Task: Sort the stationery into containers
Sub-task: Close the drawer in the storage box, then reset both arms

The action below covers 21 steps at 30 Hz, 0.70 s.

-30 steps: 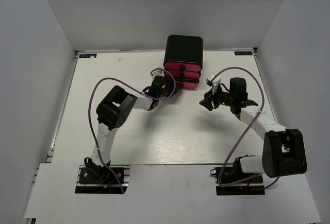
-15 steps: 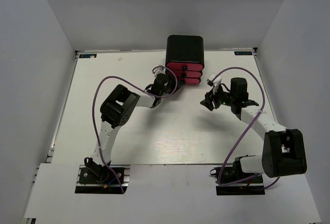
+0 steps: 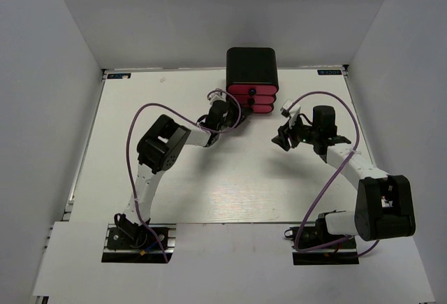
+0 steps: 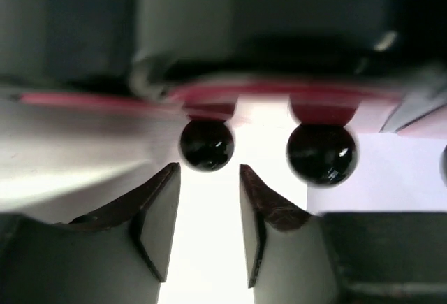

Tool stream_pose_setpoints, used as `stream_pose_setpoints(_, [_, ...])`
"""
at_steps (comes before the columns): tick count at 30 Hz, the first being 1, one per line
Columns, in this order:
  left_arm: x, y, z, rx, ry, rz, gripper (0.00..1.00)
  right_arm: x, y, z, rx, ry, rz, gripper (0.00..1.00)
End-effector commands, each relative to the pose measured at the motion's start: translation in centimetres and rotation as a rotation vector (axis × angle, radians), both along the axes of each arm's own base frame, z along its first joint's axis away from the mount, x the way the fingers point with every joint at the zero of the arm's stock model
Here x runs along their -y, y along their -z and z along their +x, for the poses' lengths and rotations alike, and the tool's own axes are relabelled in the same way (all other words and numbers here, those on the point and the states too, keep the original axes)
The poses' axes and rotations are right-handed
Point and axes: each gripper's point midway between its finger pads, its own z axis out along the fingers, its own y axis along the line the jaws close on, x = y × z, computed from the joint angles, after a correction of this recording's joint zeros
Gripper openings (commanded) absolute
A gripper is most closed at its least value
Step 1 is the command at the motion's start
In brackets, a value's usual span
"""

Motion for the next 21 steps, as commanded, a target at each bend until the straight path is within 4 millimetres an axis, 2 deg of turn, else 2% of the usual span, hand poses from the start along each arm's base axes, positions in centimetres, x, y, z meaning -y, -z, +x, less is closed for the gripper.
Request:
stream_pose_setpoints(1, [-0.3,-1.9,-1.7,0.03,0.043,-0.025,0.52,0.0,-1.0,-0.2,0.035,-0.017,0.01,0.59])
stream_pose_setpoints(2, [-0.3,-2.7,-2.3,0.033,0.06,-0.033,0.55,0.0,-1.0,-0.3,0.036,-0.017,0.01,0.59])
stream_pose_setpoints(5, [-1.0,-2.0,-4.4,0.017,0.105,-0.005,0.57,0.0,-0.8,-0.5,0.031,-0.019,0.009,0.62])
stream_pose_setpoints(6, [-1.2,-3.2,-4.9,0.048,0.127,0.004,0.57,0.1,-0.8,-0.5,0.031,-0.017,0.007,0.66])
stream_pose_setpoints(7, [-1.7,-2.5,-5.9,0.037,0.145,0.023,0.6,0.1,-0.8,-0.5,0.032,-0.017,0.004,0.69])
stream_pose_setpoints(8, [-1.8,-2.9,-6.6,0.047,0.173,0.029,0.62,0.1,-0.9,-0.6,0.035,-0.016,0.004,0.73])
stream_pose_setpoints(9, [-2.3,-1.8,-8.1,0.047,0.197,0.079,0.64,0.2,-0.8,-0.5,0.031,-0.012,0.001,0.83])
stream_pose_setpoints(10, [-2.6,-3.7,-8.7,0.086,0.219,0.08,0.7,0.4,-1.1,-0.5,0.039,-0.005,-0.001,0.9])
stream_pose_setpoints(11, [-2.9,-4.2,-9.4,0.104,0.237,0.095,0.72,0.4,-1.1,-0.5,0.039,-0.002,-0.002,0.9])
stream_pose_setpoints(12, [-3.8,-3.7,-10.4,0.105,0.249,0.129,0.76,0.4,-1.1,-0.7,0.038,-0.004,-0.002,0.9])
stream_pose_setpoints(13, [-4.4,-3.9,-11.0,0.139,0.271,0.18,0.84,0.4,-1.4,-0.9,0.041,-0.004,0.0,0.9])
stream_pose_setpoints(14, [-4.6,-6.5,-11.8,0.201,0.283,0.178,0.87,0.5,-1.6,-0.9,0.044,0.001,0.003,0.9])
stream_pose_setpoints(15, [-5.6,-5.9,-12.8,0.209,0.295,0.234,0.88,0.5,-1.7,-1.2,0.029,0.008,0.008,0.9])
stream_pose_setpoints(17, [-6.8,-7.3,-13.6,0.247,0.285,0.26,0.92,0.5,-2.0,-1.3,0.024,0.02,0.017,0.9])
stream_pose_setpoints(18, [-7.7,-9.3,-14.5,0.293,0.275,0.26,1.0,0.6,-2.3,-1.4,0.017,0.041,0.029,0.9])
stream_pose_setpoints(20, [-9.3,-10.1,-15.1,0.314,0.248,0.314,1.0,1.0,-2.8,-1.2,-0.018,0.118,0.055,0.9])
stream_pose_setpoints(21, [-10.5,-12.0,-15.6,0.354,0.21,0.314,1.0,1.2,-3.4,-1.0,-0.016,0.153,0.065,0.9])
